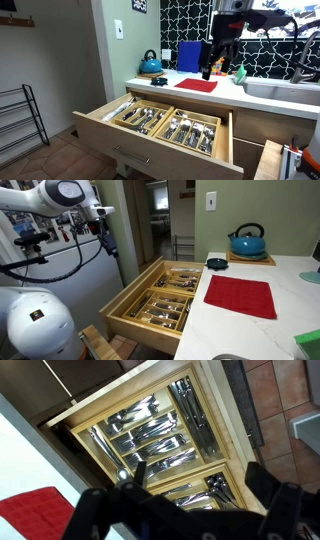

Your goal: Take a fork out of the drawer and place it on the napkin

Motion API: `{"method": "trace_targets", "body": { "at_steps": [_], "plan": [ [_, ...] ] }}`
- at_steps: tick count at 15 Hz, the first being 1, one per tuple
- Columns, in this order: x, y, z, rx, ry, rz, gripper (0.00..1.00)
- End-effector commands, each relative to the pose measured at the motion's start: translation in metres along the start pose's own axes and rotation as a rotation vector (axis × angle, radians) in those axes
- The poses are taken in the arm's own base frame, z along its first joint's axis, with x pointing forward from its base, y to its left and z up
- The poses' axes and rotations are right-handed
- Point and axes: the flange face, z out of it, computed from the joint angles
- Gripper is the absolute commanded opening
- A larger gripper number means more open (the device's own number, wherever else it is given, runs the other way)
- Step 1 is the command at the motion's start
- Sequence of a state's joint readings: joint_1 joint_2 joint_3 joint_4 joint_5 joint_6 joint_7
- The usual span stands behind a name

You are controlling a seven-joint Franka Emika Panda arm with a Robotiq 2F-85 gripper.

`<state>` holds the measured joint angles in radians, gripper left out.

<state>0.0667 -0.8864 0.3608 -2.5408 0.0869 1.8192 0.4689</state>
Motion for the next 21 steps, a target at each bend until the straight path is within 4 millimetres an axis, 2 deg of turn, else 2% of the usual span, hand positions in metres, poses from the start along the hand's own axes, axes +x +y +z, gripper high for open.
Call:
{"method": "trace_targets", "body": {
  "at_steps": [1, 9, 11, 17, 21],
  "plan": [
    [0.000, 0.000, -0.001, -0.001, -0.001, 0.000, 1.00],
    [0.000, 0.000, -0.001, -0.001, -0.001, 0.000, 1.00],
    [0.020, 0.005, 0.006, 0.031, -0.040, 0.053, 1.00],
    [0.065, 0.042, 0.052, 0.107, -0.136, 0.258, 1.00],
    [0.084, 0.067, 0.098, 0.142, -0.181, 0.382, 1.00]
  ]
}}
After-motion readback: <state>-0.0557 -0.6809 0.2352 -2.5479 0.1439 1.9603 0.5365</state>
